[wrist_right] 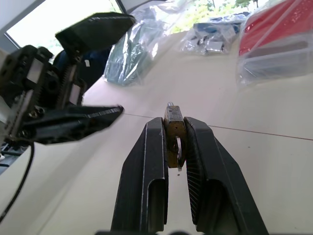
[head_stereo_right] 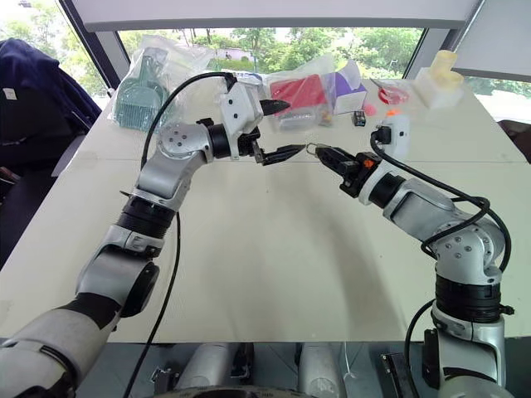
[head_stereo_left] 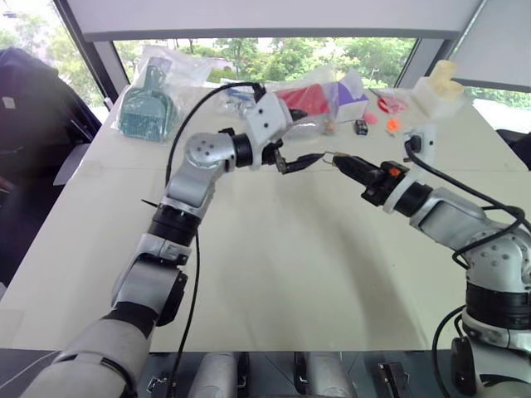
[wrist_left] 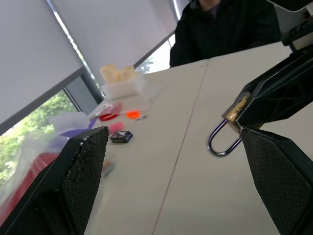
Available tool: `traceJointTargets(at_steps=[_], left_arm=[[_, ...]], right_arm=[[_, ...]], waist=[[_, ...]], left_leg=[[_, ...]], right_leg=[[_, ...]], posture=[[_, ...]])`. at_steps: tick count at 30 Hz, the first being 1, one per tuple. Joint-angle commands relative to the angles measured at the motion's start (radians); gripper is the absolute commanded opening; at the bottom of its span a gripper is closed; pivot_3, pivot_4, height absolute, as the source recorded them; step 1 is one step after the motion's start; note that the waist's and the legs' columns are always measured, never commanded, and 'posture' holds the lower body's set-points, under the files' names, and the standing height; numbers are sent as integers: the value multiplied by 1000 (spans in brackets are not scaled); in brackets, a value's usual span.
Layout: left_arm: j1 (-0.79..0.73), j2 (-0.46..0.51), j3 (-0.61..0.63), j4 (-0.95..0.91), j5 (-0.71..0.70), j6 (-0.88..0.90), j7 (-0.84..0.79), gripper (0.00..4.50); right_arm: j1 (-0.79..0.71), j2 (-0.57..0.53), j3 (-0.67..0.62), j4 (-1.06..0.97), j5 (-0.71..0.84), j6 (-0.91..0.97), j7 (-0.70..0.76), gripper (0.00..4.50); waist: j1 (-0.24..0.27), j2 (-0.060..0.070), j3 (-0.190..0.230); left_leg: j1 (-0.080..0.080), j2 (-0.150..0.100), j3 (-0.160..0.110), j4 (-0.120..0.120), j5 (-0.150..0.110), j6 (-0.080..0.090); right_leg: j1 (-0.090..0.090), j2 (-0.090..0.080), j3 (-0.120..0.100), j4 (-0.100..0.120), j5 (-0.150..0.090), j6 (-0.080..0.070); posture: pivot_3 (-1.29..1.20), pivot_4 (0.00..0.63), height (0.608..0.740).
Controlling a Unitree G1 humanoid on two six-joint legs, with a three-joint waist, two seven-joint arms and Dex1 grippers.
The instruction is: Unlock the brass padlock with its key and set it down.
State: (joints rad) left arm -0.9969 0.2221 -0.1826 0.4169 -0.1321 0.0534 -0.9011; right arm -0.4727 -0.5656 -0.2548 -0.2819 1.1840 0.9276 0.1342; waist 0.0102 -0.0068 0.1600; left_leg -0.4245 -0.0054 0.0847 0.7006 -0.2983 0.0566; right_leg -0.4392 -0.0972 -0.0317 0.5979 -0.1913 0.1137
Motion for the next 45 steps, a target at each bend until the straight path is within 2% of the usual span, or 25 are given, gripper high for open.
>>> traceJointTargets(at_steps=[1,10,21,39,45], left_arm=[[-29,-10,6,12,1,-23,-3,4435],[-53,-16,-1,103,40,-108,-10,4435],[-96,-40,29,154,43,-127,43,4435],[-36,-35,34,96,43,-134,89,4435],[39,31,10,45,57,-38,32,4435]], right_arm=[[-19,16,-24,-63,42,-2,-10,48],[-1,37,-33,-110,114,-3,-36,48],[44,28,4,-143,149,8,-27,48],[64,29,8,-121,153,14,-43,48],[83,31,-36,-56,214,27,-95,48]], waist=[[1,0,0],[3,0,0],[2,0,0],[2,0,0],[1,0,0]], left_leg=[[0,0,0,0,0,0],[0,0,0,0,0,0],[0,0,-1,0,0,0],[0,0,-1,0,0,0],[0,0,-1,0,0,0]], right_leg=[[0,0,0,0,0,0],[0,0,0,0,0,0],[0,0,0,0,0,0],[0,-1,0,0,0,0],[0,-1,0,0,0,0]], posture=[[0,150,740],[0,150,740],[0,150,740],[0,150,740],[0,150,740]])
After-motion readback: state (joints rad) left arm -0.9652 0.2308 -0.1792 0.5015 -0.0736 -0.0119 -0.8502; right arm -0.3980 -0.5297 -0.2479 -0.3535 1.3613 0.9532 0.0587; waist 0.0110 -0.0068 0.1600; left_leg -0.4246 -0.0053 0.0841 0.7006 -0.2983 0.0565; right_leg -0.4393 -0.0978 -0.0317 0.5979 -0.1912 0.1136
